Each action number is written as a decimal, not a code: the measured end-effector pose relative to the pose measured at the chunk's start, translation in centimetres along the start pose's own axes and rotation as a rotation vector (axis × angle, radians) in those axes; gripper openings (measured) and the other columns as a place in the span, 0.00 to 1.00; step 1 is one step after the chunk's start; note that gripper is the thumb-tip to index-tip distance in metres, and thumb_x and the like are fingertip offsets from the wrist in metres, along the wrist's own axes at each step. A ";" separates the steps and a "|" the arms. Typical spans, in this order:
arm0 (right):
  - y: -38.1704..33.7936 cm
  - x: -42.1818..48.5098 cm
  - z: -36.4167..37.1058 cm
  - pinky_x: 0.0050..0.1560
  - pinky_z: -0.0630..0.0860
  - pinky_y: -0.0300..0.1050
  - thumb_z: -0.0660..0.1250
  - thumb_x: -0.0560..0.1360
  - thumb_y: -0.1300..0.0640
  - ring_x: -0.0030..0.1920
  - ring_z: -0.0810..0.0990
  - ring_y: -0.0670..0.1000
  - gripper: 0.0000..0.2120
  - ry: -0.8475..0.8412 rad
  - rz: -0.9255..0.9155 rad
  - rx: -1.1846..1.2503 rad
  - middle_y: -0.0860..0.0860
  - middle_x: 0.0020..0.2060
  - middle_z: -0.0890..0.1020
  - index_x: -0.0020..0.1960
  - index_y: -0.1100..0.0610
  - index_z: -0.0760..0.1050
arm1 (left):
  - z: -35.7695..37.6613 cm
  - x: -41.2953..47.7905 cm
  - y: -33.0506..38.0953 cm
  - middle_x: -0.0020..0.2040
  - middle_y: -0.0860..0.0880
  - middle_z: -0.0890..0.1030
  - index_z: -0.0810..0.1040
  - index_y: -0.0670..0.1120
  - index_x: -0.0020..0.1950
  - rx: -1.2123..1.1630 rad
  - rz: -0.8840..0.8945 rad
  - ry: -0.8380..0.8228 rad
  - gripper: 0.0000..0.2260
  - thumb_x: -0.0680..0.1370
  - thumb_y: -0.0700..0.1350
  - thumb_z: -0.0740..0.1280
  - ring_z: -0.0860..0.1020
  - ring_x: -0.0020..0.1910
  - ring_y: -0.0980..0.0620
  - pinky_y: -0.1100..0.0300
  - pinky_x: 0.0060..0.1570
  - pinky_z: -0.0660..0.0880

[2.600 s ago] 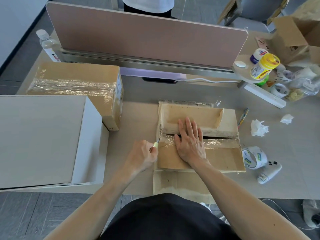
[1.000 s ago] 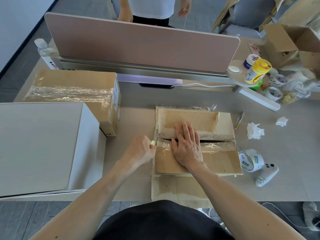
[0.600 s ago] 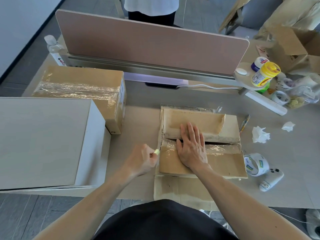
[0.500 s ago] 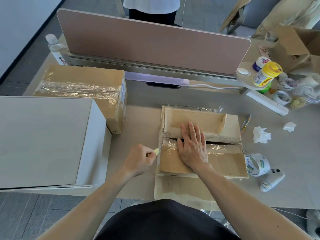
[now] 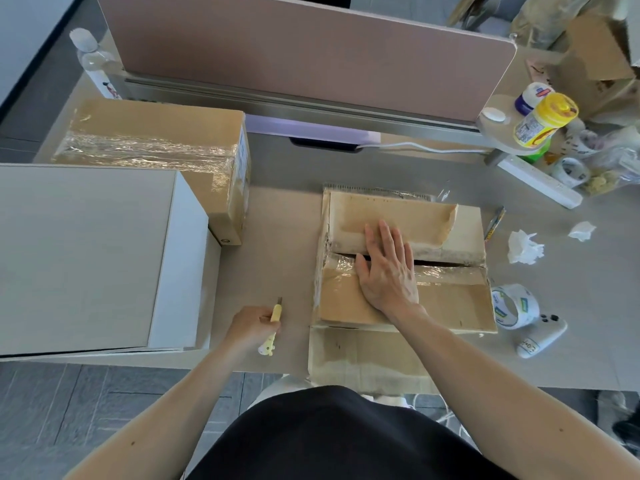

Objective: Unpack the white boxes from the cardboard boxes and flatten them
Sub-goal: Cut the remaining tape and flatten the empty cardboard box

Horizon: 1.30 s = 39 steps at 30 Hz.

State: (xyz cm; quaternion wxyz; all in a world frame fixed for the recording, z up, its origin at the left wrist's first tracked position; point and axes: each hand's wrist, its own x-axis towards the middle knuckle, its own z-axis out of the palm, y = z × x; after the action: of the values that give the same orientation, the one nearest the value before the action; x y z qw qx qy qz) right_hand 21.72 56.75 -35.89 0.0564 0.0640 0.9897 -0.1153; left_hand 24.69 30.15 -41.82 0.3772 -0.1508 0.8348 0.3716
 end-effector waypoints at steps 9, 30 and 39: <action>0.1 0.0 0.2 0.78 0.42 0.52 0.53 0.81 0.45 0.79 0.46 0.56 0.29 0.025 -0.012 0.008 0.51 0.80 0.50 0.80 0.49 0.50 | 1.4 -0.1 -2.4 0.32 0.48 0.84 0.83 0.39 0.40 -0.059 -0.066 0.077 0.11 0.68 0.44 0.80 0.83 0.29 0.53 0.61 0.30 0.77; 7.8 -2.4 -4.2 0.69 0.66 0.58 0.67 0.70 0.43 0.65 0.69 0.56 0.19 0.113 0.255 0.281 0.51 0.63 0.71 0.60 0.46 0.76 | 0.6 3.5 25.8 0.77 0.49 0.63 0.69 0.56 0.73 0.729 0.848 0.210 0.33 0.70 0.59 0.75 0.59 0.77 0.49 0.43 0.71 0.57; 8.9 -2.3 -5.2 0.76 0.46 0.48 0.67 0.70 0.37 0.73 0.57 0.53 0.25 0.005 0.170 0.264 0.50 0.70 0.64 0.66 0.41 0.72 | 1.4 5.5 27.7 0.72 0.51 0.71 0.50 0.62 0.78 1.020 0.806 0.150 0.45 0.68 0.69 0.71 0.72 0.67 0.43 0.39 0.61 0.71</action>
State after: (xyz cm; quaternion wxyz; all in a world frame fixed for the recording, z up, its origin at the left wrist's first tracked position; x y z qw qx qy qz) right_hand 24.73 66.26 -32.58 0.0546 0.1546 0.9571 -0.2390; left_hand 7.00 50.10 -32.53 0.1731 0.3462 0.9215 0.0298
